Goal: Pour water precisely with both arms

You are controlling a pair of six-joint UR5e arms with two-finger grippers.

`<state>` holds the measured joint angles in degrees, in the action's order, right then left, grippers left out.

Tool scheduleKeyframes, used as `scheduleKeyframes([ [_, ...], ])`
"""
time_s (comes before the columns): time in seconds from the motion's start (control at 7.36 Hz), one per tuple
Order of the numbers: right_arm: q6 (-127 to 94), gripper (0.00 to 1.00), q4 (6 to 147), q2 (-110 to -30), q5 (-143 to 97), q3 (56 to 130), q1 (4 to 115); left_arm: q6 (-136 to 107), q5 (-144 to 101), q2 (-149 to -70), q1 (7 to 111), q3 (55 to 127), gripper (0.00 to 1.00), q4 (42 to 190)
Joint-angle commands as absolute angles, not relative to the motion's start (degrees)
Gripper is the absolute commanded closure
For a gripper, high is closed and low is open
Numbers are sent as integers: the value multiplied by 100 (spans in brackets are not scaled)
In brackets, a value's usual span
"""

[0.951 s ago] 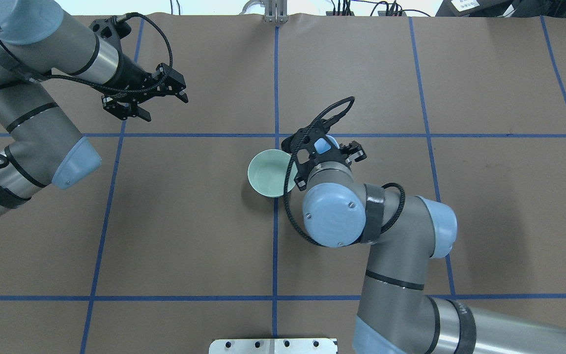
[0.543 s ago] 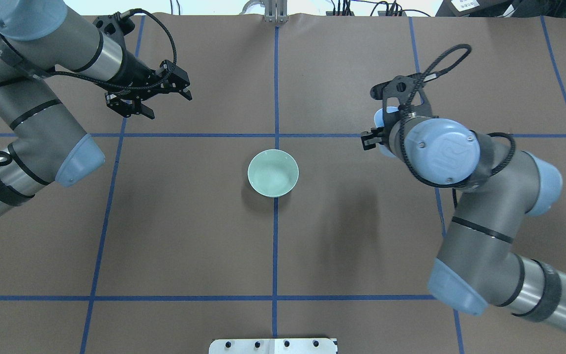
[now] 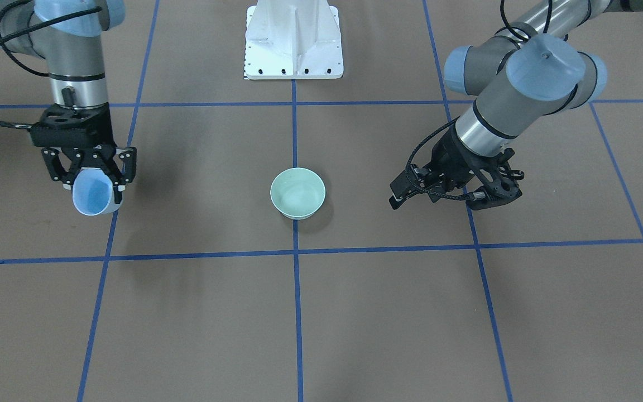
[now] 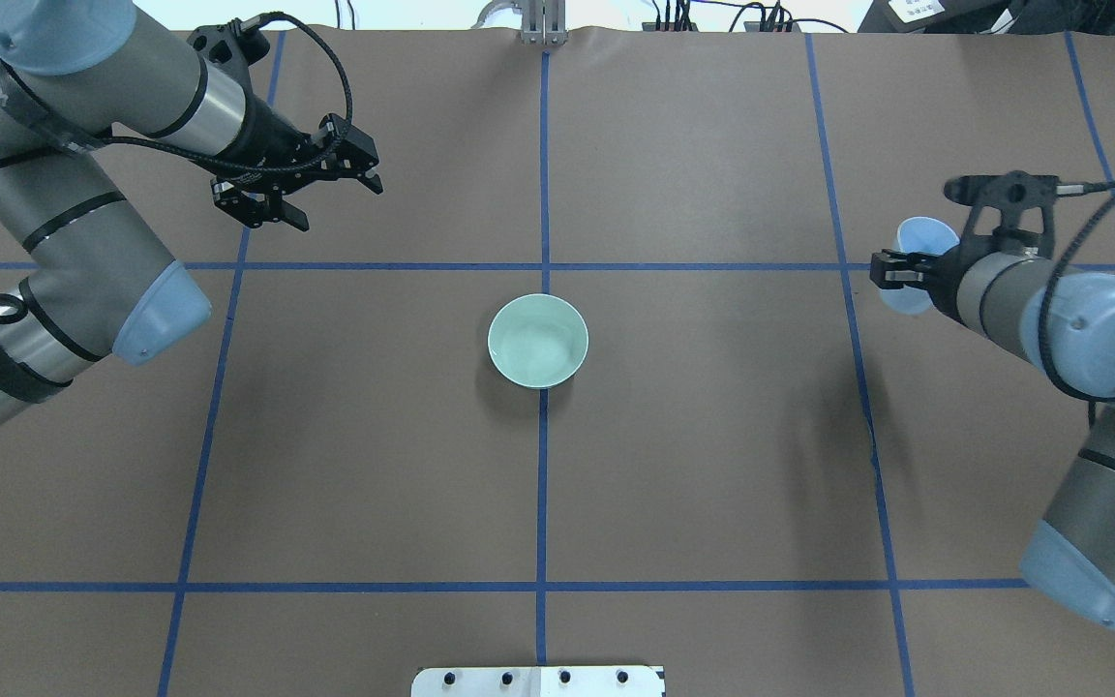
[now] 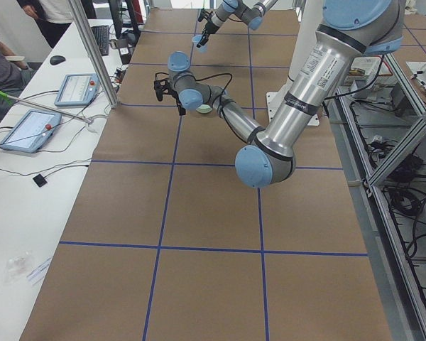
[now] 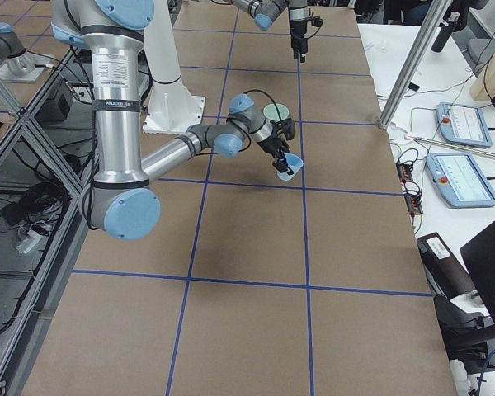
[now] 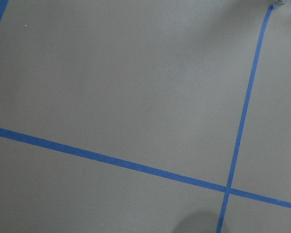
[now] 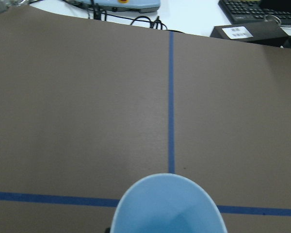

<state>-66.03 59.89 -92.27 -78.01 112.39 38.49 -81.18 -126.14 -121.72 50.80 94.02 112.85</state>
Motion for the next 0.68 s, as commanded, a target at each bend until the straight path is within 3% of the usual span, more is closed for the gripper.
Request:
scheduleKeyframes([
  [0.0,-6838,80,3997,-10114,-7386,10472,3920,-8121,-12621,-12190,5080,9396,0,11285],
  [0.54,-7125,71,3341,-10064,-6812,9704,3929,-8112,-12612,-12190,5080,9387,0,11285],
])
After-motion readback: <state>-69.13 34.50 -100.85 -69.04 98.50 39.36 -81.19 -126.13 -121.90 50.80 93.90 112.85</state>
